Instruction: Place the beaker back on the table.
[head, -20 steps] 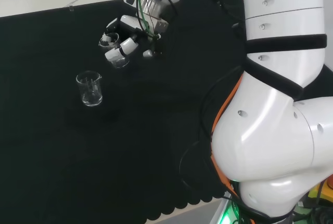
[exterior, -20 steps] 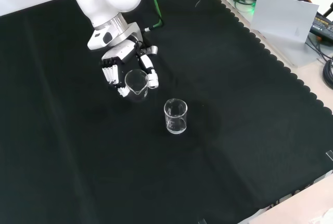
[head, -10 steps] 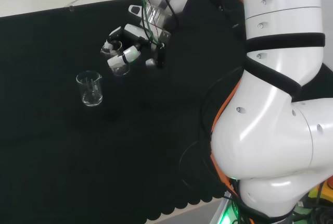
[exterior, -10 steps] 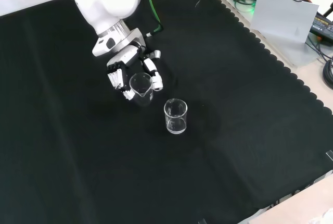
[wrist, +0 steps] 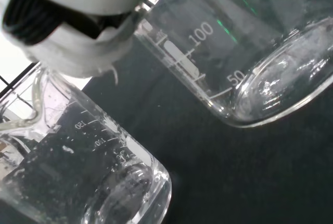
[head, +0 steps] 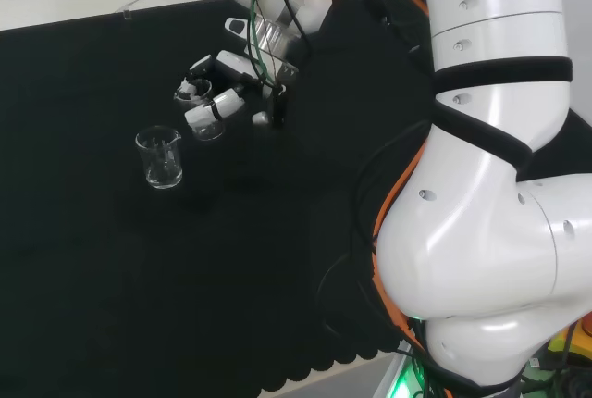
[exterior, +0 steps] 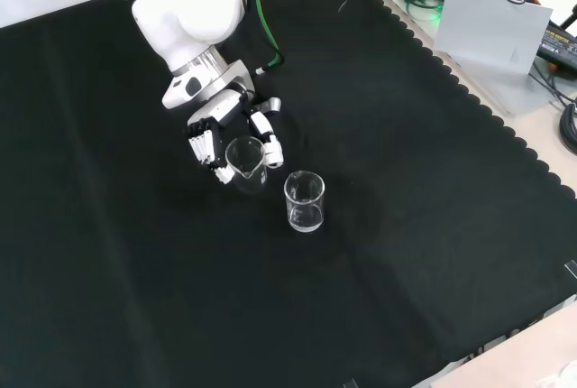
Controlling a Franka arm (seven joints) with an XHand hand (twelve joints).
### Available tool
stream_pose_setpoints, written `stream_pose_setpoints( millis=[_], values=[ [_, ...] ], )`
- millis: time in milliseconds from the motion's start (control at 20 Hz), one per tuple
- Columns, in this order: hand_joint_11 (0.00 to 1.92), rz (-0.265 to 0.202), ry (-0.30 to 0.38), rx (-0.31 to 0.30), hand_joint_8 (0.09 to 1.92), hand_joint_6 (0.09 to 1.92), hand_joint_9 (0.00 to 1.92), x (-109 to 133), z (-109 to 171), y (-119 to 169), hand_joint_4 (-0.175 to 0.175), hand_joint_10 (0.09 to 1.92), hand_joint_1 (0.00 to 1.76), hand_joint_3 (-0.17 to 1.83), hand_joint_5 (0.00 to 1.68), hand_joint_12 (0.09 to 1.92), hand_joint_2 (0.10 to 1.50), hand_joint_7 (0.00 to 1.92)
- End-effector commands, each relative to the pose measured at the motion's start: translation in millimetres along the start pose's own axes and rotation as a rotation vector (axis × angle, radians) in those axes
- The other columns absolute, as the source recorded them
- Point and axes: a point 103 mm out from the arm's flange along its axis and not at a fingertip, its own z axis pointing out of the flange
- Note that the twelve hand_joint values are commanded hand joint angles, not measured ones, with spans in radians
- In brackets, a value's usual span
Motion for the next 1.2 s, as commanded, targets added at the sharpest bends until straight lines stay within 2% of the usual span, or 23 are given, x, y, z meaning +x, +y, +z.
stream_pose_setpoints(
  millis=[50, 550, 750, 1050, 1200],
  values=[
    [1.31, 0.009, -0.002, -0.006, 0.53, 0.78, 1.41, -2, 2, 7, -0.044, 0.58, 1.17, 0.75, 1.24, 0.76, 0.62, 1.54],
    [1.31, 0.019, -0.01, -0.03, 0.45, 0.73, 1.43, -8, 10, 12, -0.061, 0.52, 1.18, 0.73, 1.26, 0.76, 0.63, 1.56],
    [1.31, 0.017, -0.028, -0.024, 0.45, 0.73, 1.43, -12, 17, 10, -0.062, 0.52, 1.18, 0.72, 1.26, 0.76, 0.63, 1.56],
    [1.31, 0.012, -0.006, -0.053, 0.44, 0.72, 1.42, -10, 20, 13, -0.062, 0.51, 1.18, 0.72, 1.26, 0.76, 0.63, 1.55],
    [1.31, 0.014, -0.001, -0.06, 0.38, 0.68, 1.43, -12, 21, 12, -0.05, 0.46, 1.18, 0.7, 1.28, 0.76, 0.63, 1.55]
  ],
)
